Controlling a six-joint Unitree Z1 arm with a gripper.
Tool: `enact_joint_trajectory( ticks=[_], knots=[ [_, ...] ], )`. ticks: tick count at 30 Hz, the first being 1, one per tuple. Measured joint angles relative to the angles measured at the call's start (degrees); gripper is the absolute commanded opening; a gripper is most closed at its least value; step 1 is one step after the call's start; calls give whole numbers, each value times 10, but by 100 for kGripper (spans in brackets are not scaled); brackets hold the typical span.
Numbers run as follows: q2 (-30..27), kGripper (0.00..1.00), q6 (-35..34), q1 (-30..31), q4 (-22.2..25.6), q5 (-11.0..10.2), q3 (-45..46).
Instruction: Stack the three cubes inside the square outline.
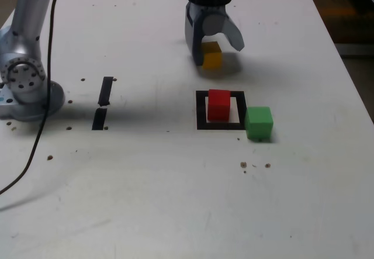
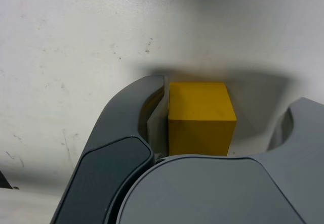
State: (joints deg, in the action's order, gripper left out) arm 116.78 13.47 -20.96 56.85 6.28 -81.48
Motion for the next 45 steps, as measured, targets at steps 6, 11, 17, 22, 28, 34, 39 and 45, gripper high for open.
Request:
enact_joint_trajectory(
  ticks=[6,11,17,22,28,34,39,45],
  knots=[
    [0,31,1,0,-34,-2,0],
    [-4,23,4,0,-46,-9,-3],
    [-10,17,4,0,-43,-11,-10],
    [-21,14,4,0,-39,-11,-10],
    [-46,14,-2,7,-20,-12,-10],
    [-90,14,-28,39,43,-16,-36],
    [-114,15,-64,87,92,-17,-58],
    [-124,15,-111,155,106,-13,-62]
  ],
)
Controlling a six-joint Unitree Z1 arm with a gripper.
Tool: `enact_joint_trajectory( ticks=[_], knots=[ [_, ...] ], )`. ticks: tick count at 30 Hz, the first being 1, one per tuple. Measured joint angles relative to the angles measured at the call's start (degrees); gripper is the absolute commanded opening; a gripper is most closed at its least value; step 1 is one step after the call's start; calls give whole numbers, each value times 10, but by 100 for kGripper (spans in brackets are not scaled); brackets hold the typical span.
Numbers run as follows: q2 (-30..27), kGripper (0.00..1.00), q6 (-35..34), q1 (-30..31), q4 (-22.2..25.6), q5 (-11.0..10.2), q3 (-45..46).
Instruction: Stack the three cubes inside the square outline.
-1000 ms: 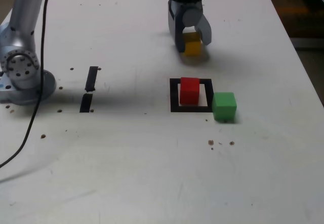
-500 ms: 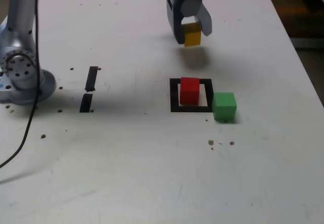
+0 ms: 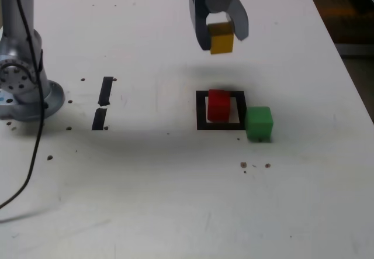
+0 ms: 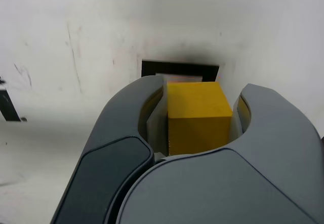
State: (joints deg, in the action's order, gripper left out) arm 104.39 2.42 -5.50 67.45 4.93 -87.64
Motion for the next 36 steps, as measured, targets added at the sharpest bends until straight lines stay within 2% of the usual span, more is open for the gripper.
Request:
enact_joint_trajectory(
  ticks=[11,36],
  knots=[
    [-9,16,-46,80,4,3,30],
    [34,18,-60,118,-53,11,58]
  ],
)
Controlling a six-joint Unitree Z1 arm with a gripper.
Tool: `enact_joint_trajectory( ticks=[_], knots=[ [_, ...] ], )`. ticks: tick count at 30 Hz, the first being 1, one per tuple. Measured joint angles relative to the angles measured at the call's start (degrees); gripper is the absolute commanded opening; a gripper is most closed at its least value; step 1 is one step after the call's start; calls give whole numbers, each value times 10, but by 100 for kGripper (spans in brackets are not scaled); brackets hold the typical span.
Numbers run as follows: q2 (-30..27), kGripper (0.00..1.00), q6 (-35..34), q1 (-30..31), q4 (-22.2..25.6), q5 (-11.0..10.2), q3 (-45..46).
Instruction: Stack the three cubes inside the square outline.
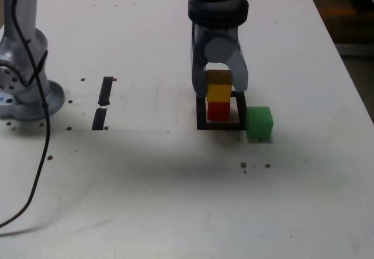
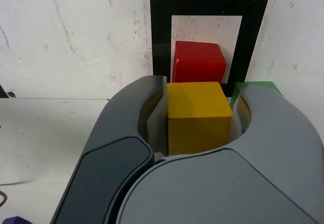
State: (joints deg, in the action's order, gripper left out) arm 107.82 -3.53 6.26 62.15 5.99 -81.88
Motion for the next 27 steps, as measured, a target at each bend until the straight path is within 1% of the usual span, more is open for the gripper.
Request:
enact_joint_trajectory(
  ticks=[6,15,27],
  knots=[
    [6,24,0,0,-13,0,3],
    [7,45,0,0,-18,3,17],
    [7,68,0,0,-22,2,17]
  ],
)
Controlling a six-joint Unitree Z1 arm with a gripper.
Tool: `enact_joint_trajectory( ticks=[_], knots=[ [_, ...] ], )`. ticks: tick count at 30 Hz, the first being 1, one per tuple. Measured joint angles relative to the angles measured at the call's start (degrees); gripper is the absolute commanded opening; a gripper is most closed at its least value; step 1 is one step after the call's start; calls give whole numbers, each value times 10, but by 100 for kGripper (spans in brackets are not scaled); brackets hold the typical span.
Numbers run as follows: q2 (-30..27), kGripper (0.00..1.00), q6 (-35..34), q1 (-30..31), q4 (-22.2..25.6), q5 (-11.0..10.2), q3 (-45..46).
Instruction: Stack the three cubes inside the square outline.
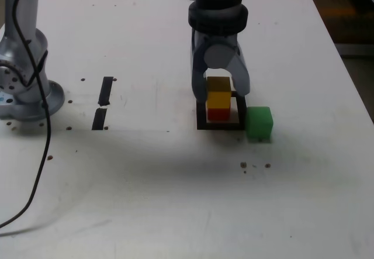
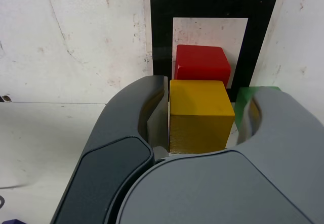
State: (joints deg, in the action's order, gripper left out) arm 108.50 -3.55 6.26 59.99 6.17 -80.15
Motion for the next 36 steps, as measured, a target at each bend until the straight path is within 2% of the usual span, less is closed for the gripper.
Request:
enact_joint_trajectory(
  ticks=[11,25,36],
  knots=[
    [-4,77,0,0,0,-10,1],
    [-84,80,-27,0,83,-51,-18],
    [-89,96,-28,26,92,-56,-67]
  ],
)
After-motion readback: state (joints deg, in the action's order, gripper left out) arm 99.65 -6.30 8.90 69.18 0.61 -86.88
